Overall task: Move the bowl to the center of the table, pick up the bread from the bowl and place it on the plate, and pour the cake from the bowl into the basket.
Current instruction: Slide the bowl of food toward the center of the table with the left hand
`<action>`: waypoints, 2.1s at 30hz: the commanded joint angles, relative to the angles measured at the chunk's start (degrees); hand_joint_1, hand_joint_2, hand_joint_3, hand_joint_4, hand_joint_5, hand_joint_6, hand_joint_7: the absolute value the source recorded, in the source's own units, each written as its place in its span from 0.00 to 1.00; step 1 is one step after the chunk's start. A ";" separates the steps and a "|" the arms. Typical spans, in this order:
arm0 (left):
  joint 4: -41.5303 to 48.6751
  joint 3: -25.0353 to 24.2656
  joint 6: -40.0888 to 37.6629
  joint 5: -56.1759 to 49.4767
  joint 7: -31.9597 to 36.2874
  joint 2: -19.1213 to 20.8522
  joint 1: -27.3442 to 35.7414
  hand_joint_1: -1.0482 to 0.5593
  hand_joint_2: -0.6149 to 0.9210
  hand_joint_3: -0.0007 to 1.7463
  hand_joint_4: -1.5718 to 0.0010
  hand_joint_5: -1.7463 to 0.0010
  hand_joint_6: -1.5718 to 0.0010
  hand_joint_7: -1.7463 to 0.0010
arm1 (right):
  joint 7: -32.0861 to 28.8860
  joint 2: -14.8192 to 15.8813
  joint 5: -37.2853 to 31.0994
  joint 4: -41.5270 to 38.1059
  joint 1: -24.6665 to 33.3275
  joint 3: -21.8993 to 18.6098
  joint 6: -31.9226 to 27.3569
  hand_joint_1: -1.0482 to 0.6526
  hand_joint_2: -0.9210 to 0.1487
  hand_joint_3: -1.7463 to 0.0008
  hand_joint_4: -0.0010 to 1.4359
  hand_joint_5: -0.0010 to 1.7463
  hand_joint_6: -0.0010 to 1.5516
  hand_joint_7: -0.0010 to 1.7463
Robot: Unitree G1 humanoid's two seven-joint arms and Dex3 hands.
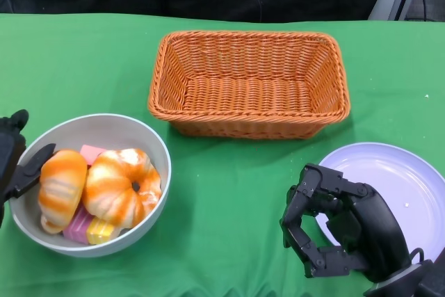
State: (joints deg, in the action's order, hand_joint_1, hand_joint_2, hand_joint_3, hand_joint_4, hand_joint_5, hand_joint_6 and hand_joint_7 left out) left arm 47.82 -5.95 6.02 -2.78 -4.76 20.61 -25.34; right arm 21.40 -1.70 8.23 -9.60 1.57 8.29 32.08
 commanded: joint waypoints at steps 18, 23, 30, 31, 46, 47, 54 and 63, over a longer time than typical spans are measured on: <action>-32.81 5.13 -24.54 0.29 -8.24 -0.29 10.20 0.35 1.00 0.19 0.89 0.99 0.92 1.00 | -1.20 0.12 -0.69 0.76 0.08 0.34 0.31 0.56 0.44 0.34 0.53 0.96 0.45 0.82; -37.54 7.17 -27.68 -0.40 -10.42 0.49 11.43 0.36 1.00 0.20 0.90 1.00 0.94 1.00 | -1.24 0.07 -0.60 0.56 0.03 0.28 0.75 0.56 0.44 0.34 0.53 0.97 0.45 0.82; -42.72 8.47 -29.34 0.38 -12.85 0.06 13.50 0.36 1.00 0.19 0.87 0.99 0.95 1.00 | -1.35 0.10 -0.62 0.88 0.22 0.35 0.29 0.56 0.44 0.34 0.53 0.96 0.44 0.82; -43.39 8.66 -29.63 0.30 -12.97 0.02 13.73 0.36 1.00 0.19 0.87 0.99 0.95 1.00 | -1.34 0.16 -0.68 0.94 0.22 0.37 0.20 0.56 0.44 0.34 0.53 0.96 0.44 0.82; -48.58 9.65 -28.94 3.47 -14.97 -2.75 17.00 0.34 1.00 0.20 0.90 1.00 0.97 1.00 | -1.62 0.21 -1.31 0.89 0.09 0.45 0.35 0.55 0.44 0.33 0.54 0.96 0.45 0.81; -48.97 9.37 -28.97 4.07 -15.00 -3.21 17.25 0.34 1.00 0.21 0.90 1.00 0.98 1.00 | -1.69 0.20 -1.39 0.98 0.13 0.48 0.27 0.55 0.45 0.33 0.54 0.96 0.45 0.81; -49.81 8.22 -26.31 7.25 -15.01 -6.07 18.88 0.35 1.00 0.22 0.90 1.00 0.99 1.00 | -1.67 0.15 -1.02 1.31 0.21 0.70 -0.33 0.56 0.45 0.32 0.54 0.96 0.45 0.82; -47.10 7.33 -18.83 10.23 -14.73 -10.38 20.73 0.36 1.00 0.22 0.91 1.00 0.96 0.99 | -1.26 0.26 -0.93 0.55 -0.04 0.63 0.69 0.56 0.45 0.33 0.53 0.97 0.45 0.82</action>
State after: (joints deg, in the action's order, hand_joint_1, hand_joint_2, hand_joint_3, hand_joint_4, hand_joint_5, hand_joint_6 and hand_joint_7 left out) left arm 0.11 1.94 -14.38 6.88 -19.18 10.43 -5.39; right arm 20.11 -1.79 6.92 -9.38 1.58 9.21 32.04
